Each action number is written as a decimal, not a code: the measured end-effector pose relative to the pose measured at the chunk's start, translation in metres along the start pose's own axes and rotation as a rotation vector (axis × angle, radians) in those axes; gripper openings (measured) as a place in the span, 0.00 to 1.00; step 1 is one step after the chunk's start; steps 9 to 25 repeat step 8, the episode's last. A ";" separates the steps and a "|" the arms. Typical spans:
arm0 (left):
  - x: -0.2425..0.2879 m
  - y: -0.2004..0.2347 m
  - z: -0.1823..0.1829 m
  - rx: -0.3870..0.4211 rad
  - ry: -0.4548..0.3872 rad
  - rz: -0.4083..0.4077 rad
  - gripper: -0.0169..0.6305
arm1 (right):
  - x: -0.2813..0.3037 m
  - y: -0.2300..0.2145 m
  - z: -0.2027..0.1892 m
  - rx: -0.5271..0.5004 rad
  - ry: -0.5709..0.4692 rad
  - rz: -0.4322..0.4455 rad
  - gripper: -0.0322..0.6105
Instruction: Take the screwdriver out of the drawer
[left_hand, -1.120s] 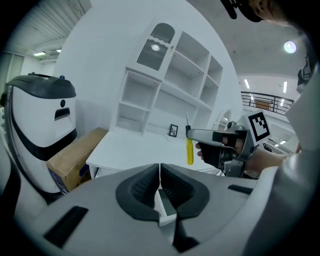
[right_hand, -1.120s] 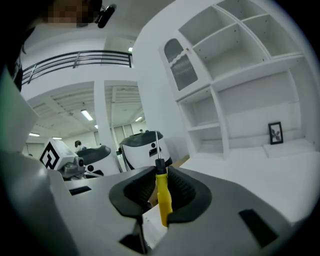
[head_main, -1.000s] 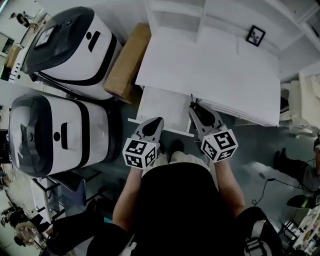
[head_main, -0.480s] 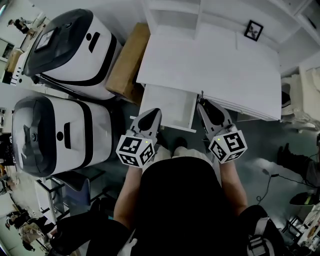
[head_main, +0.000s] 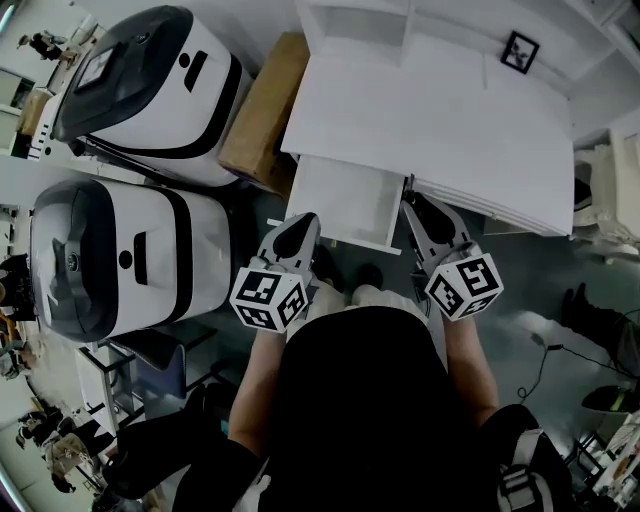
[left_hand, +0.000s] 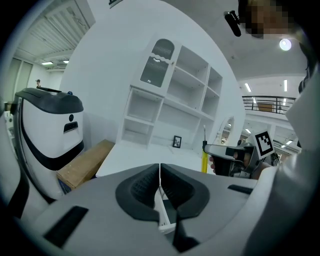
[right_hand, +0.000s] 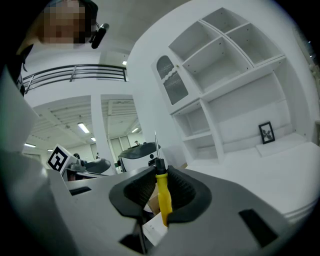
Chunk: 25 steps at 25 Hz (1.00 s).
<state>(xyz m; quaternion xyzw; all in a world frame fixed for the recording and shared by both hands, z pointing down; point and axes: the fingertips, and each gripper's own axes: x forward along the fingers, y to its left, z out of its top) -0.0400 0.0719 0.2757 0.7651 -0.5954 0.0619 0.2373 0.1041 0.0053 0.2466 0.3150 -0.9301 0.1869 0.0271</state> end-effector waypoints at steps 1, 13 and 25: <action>-0.001 0.001 -0.001 0.000 0.001 0.001 0.07 | 0.000 0.000 0.000 0.000 0.000 0.000 0.19; -0.003 0.003 -0.004 -0.004 0.009 0.001 0.07 | 0.005 0.012 -0.002 -0.024 0.007 0.012 0.19; -0.003 0.003 -0.004 -0.004 0.009 0.001 0.07 | 0.005 0.012 -0.002 -0.024 0.007 0.012 0.19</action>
